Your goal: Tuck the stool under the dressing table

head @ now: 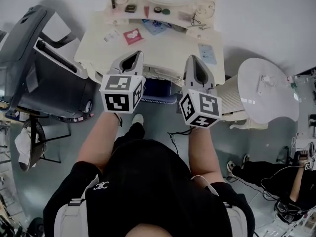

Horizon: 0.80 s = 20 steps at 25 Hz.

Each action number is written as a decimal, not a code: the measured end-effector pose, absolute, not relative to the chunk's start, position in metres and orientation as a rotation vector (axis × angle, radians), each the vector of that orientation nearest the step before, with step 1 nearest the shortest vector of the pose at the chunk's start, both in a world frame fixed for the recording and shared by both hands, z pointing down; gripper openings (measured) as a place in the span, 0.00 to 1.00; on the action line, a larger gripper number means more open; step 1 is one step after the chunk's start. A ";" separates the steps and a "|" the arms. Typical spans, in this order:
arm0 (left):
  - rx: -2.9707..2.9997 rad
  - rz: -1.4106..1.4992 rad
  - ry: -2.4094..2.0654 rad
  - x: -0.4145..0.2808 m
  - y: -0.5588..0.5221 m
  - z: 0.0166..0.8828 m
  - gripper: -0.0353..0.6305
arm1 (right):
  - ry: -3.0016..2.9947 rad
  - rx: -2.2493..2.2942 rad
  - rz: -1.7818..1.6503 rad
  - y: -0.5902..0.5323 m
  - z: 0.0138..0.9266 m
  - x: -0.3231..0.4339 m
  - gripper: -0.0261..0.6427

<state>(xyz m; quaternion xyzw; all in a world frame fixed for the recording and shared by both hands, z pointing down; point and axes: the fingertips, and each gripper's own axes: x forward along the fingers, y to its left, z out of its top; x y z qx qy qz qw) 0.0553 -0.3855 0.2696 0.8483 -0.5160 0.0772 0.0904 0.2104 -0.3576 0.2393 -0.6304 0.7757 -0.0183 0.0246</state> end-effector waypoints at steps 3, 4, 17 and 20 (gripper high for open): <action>2.538 0.197 -1.551 0.057 -0.368 0.255 0.06 | 2.413 -1.921 -0.030 -0.345 0.231 0.208 0.05; 2.542 0.193 -1.561 0.057 -0.364 0.252 0.06 | 2.413 -1.918 -0.022 -0.341 0.230 0.207 0.05; 2.522 0.233 -1.617 0.046 -0.332 0.254 0.06 | 2.428 -1.900 -0.029 -0.315 0.240 0.195 0.05; 2.521 0.234 -1.606 0.047 -0.331 0.255 0.06 | 2.437 -1.898 -0.033 -0.315 0.241 0.194 0.05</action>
